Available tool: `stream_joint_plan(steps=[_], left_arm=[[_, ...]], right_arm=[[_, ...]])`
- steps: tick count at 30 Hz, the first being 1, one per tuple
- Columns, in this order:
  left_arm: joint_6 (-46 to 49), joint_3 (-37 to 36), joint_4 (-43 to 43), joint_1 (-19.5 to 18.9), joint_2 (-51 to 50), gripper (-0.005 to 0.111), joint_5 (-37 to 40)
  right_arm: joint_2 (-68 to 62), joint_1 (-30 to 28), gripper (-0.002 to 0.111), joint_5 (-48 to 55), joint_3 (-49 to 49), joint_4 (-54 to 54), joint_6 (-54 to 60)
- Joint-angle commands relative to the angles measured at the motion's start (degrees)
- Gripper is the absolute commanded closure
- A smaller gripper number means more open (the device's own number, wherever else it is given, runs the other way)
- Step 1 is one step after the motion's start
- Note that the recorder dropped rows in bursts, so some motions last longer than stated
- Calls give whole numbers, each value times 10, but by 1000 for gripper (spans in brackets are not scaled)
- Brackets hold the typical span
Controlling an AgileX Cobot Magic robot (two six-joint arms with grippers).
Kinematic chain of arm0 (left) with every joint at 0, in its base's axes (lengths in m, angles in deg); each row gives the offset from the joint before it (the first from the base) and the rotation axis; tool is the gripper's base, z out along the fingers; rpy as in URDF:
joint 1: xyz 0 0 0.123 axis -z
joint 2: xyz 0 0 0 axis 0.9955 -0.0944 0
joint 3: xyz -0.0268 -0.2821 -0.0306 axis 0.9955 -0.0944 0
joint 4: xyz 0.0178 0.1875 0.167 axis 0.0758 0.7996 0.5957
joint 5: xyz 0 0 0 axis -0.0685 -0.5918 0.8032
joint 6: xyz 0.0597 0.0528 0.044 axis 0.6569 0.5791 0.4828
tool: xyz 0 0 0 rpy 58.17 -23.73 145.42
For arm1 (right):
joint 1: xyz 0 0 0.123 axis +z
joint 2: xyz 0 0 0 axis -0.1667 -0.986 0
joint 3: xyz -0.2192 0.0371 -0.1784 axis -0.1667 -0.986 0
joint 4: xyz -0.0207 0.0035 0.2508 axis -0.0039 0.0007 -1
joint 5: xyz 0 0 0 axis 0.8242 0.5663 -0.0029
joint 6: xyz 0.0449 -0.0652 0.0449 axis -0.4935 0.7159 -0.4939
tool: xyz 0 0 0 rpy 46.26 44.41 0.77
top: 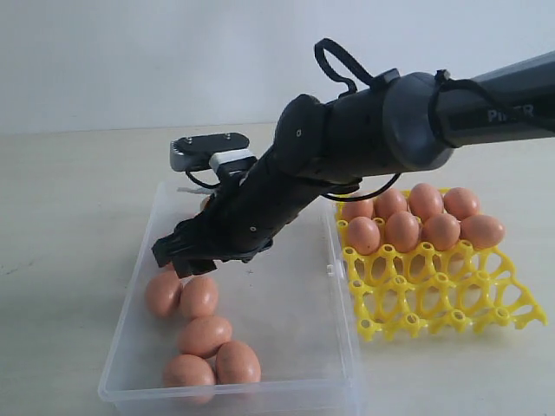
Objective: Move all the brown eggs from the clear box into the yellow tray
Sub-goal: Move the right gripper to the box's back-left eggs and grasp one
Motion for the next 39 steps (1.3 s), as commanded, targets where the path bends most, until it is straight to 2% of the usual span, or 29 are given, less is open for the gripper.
stream_joint_plan(steps=[1,13,34,36,39], left_arm=[[-1,2,0,3,0,107,-5],[-1,2,0,3,0,107,-5],[-1,2,0,3,0,107,-5],[-1,2,0,3,0,107,-5],[-1,2,0,3,0,107,-5]], right_arm=[[-22,1,50,-16,5,-43,2],[-57,1,50,-41,5,-110,1],[-101,1,54,-56,5,-135,15],[-101,1,60,-55,5,-135,32],[-101,1,90,-54,5,-133,40]])
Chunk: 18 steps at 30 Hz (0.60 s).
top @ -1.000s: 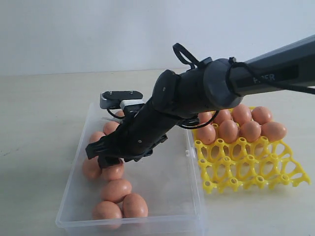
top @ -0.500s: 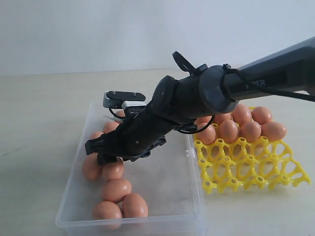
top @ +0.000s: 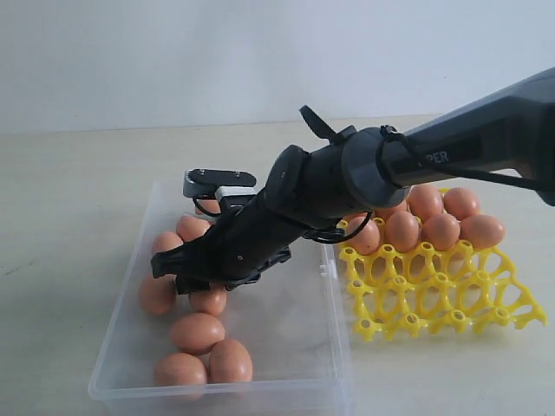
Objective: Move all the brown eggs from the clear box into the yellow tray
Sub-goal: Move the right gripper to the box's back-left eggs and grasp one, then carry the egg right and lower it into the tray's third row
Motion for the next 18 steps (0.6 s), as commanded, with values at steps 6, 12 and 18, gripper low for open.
stream_joint_plan(steps=[6,12,18], left_arm=[[-1,2,0,3,0,107,-5],[-1,2,0,3,0,107,-5],[-1,2,0,3,0,107,-5]], right_arm=[[3,1,108,21,-1,31,44],[63,1,108,18,-3,88,44],[178,1,108,-35,-40,124,44]])
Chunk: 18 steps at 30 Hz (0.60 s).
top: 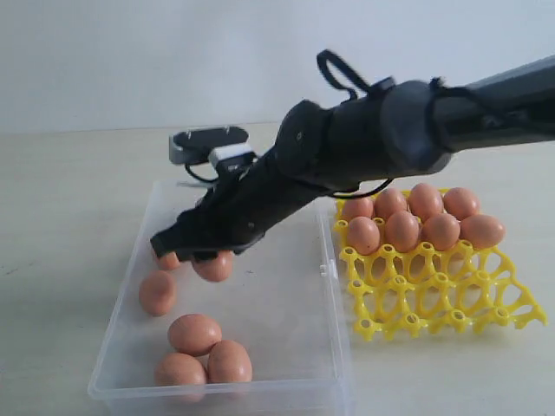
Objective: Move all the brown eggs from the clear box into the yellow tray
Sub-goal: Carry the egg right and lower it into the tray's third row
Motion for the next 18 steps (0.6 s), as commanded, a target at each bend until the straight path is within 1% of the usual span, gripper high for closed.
stream_joint_plan(steps=[1,6,12,18], left_arm=[[-1,2,0,3,0,107,-5],[-1,2,0,3,0,107,-5],[-1,2,0,3,0,107,-5],[-1,2,0,3,0,107,-5]], right_arm=[[100,0,108,-54,-36,35,6],[194,-8,108,-123,-109,65,6],[274,-42,108,-201,-226,76,6],[328,-81,108,-344,-364,62,2]])
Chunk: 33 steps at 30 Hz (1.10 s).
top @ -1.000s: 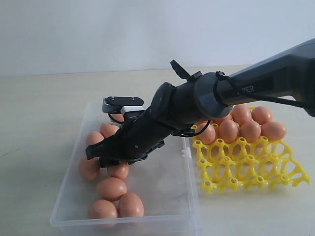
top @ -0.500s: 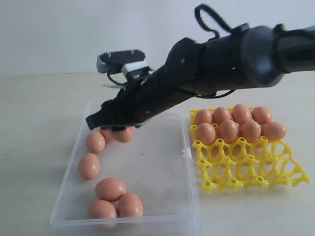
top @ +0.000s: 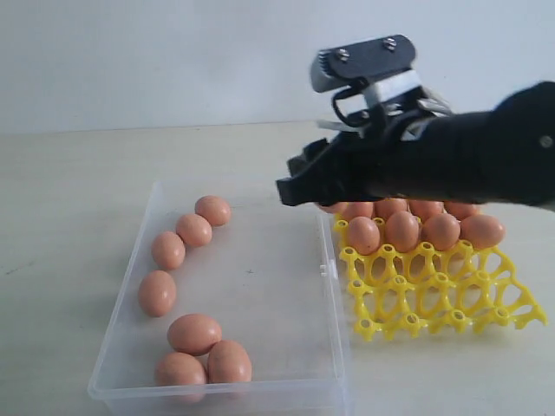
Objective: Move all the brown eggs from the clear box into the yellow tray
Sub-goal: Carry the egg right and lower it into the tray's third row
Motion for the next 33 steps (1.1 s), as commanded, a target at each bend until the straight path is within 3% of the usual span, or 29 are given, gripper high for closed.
stream_joint_plan(steps=[1,9,20,33], left_arm=[[-1,2,0,3,0,107,-5],[-1,2,0,3,0,107,-5],[-1,2,0,3,0,107,-5],[-1,2,0,3,0,107,-5]], right_arm=[[34,-27,108,-110,-86,-4,1],[9,-39,108,-167,-120,-20,-36],[-79,-39,108,-191,-120,3,-146],[-112,-39,108,-197,-120,29,-192]])
